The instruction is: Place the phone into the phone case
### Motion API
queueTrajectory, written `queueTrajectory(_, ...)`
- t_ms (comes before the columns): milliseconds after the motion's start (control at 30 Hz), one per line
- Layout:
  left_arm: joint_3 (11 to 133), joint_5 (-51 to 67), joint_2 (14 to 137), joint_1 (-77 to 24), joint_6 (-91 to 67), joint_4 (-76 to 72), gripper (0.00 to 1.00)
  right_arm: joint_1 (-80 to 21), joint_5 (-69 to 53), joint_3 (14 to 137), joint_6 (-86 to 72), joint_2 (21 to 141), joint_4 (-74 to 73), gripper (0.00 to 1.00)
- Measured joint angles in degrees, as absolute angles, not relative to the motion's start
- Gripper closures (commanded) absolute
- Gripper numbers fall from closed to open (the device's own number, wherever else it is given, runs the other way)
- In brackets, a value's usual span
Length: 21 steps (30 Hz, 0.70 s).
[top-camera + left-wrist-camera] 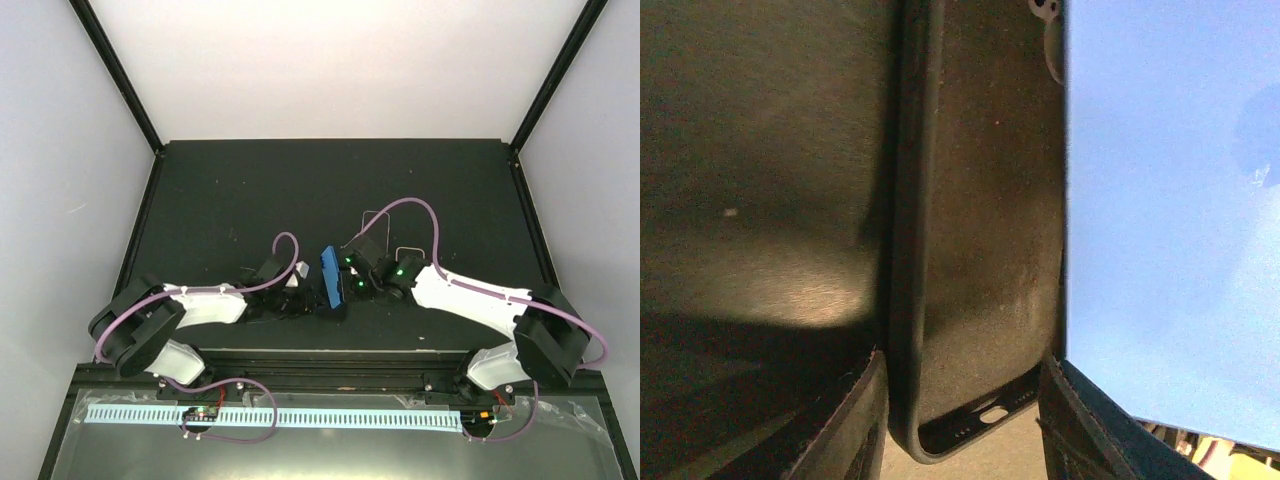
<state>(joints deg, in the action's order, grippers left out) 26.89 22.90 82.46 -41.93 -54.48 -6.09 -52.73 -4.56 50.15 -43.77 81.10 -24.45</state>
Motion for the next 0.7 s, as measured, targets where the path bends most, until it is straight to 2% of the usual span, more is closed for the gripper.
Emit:
queueTrajectory(267, 26.74, 26.06, 86.67, -45.1, -59.2, -14.37, 0.58, -52.73, 0.27, 51.42, -45.25, 78.37, -34.79, 0.99)
queueTrajectory(400, 26.09, 26.81, 86.59, -45.89, -60.97, -18.31, 0.55, -52.73, 1.43, 51.75, -46.41, 78.72, -38.61, 0.99)
queueTrajectory(700, 24.82, 24.01, 81.73, -44.91, -61.19, -15.94, 0.54, -52.73, 2.0, 54.81, -47.77, 81.34, -42.06, 0.99)
